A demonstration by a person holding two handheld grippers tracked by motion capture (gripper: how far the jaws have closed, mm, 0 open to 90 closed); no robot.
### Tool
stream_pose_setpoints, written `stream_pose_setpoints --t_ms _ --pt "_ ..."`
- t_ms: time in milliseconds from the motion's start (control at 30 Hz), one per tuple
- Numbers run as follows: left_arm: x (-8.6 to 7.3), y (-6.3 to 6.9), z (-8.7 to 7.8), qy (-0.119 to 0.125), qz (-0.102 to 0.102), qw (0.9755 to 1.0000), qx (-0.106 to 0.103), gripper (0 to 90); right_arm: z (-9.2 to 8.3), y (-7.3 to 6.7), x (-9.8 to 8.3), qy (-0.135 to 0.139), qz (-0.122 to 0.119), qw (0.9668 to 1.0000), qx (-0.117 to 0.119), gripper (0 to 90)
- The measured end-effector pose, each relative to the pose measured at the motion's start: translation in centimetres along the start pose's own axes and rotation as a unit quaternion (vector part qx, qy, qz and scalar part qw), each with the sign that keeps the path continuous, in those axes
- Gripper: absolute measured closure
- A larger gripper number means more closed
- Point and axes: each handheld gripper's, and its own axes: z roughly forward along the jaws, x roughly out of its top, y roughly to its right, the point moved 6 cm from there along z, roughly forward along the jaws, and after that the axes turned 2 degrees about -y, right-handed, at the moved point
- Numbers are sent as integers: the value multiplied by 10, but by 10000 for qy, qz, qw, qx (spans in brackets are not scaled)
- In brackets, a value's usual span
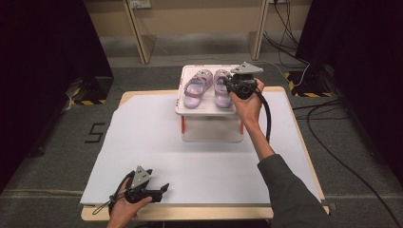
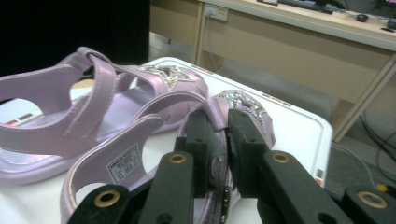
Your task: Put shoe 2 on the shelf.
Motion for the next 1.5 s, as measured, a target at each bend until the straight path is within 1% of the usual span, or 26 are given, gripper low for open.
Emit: stream_pose_setpoints --t_ms 67,100,133,200,233,267,333,367,500,567,633,700,833,967,1033,1100,1200,1267,1300,1500 --pt "0 0 0 -5 -4 10000 -4 154 1 -3 -1 -39 -38 10000 9 795" --pt "0 0 0 -20 14 10000 -2 154 2 -3 -1 -55 -115 9999 4 791" --pt "0 0 0 -12 21 10000 -4 154 2 -4 -1 -75 -139 9999 13 788" --pt "0 0 0 -6 12 10000 -7 154 2 -6 -2 -87 -131 9999 12 774" --pt "0 0 0 -13 16 10000 -3 154 3 -5 -3 -98 -158 9998 17 757" --pt "0 0 0 -5 7 10000 -5 154 3 -6 -4 -97 -115 9999 20 738" --pt "0 1 0 -3 7 10000 -7 154 4 -4 -5 -99 -125 9999 -35 666" --pt "0 0 0 -4 12 10000 -7 154 3 -3 -5 -144 -59 9999 -49 631" --pt "0 0 0 8 3 10000 -10 154 -2 2 -6 -96 209 9997 29 516" --pt "0 0 0 -6 7 10000 -4 154 -8 4 -6 -43 273 9996 23 474" --pt "0 0 0 -17 14 10000 -5 154 -14 4 -7 -61 355 9993 140 437" --pt "0 1 0 -11 14 10000 2 154 -21 4 -7 38 429 9989 207 428" --pt "0 1 0 -28 12 10000 0 154 -33 5 -10 160 645 9968 441 402" --pt "-1 0 0 -36 16 10000 4 154 -41 6 -17 177 689 9959 563 394" --pt "-1 0 0 -37 13 10000 4 154 -46 7 -19 202 760 9950 622 394" --pt "-1 0 0 -38 4 10000 6 154 -50 7 -21 209 715 9952 632 391" --pt "-1 0 1 -19 -11 10000 3 154 -59 6 -23 288 709 9946 703 387" --pt "-1 0 1 -19 -11 10000 4 154 -65 4 -26 306 643 9948 726 385" --pt "-1 0 0 -36 -1 10000 7 154 -68 3 -27 334 651 9945 754 382" --pt "-1 0 1 -29 -3 10000 8 154 -86 -1 -44 386 560 9941 845 364"
